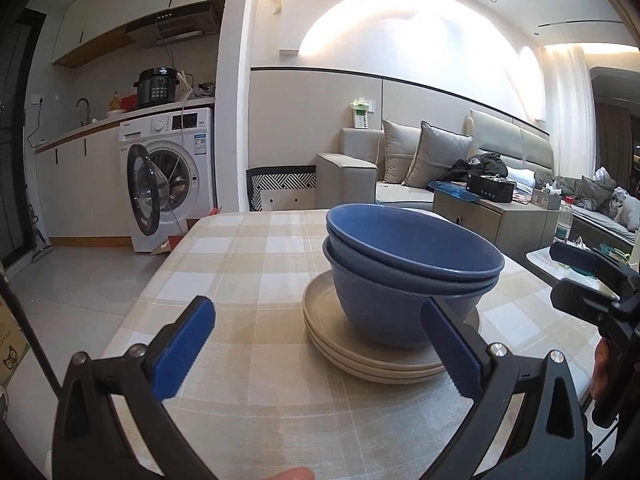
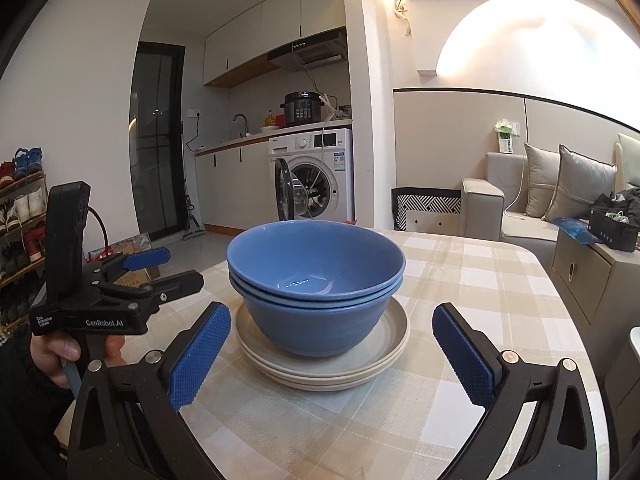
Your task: Organize plates and bowls
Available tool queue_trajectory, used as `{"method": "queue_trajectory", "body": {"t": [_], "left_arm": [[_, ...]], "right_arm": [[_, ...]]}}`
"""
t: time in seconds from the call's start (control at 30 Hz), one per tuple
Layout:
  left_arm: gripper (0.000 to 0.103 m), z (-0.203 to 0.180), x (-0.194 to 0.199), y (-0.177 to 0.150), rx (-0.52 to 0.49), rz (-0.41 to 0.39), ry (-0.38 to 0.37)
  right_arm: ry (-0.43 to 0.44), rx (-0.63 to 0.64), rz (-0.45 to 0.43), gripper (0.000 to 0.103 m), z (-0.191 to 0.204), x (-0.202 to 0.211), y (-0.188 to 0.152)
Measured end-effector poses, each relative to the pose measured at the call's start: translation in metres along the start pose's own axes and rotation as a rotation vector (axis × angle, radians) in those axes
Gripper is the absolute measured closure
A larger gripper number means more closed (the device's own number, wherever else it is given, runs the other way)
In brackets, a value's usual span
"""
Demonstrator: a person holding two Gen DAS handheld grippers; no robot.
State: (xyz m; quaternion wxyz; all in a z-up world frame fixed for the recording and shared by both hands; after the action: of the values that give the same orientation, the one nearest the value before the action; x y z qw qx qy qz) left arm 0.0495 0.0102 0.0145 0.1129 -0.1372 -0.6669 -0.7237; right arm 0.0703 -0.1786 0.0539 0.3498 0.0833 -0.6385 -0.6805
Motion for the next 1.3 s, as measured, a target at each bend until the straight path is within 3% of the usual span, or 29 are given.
{"method": "queue_trajectory", "body": {"t": [1.3], "left_arm": [[0.000,-0.010,0.017,-0.003,-0.005,-0.001,-0.010]], "right_arm": [[0.029,0.037,0.012,0.000,0.008,0.008,-0.006]]}}
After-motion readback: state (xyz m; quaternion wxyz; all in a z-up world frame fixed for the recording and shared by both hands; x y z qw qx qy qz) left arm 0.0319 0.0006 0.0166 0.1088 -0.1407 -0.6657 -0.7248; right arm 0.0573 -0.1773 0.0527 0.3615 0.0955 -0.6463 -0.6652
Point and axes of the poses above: each gripper's, at about its wrist camera, not at the fingertips, and x roughly against the way its jaws point, z to its left, y to its top, the point moved 6 cm from there along -x, roughly the way its jaws point, and after that the axes turned 7 degrees about -x, right-handed, at the moved point
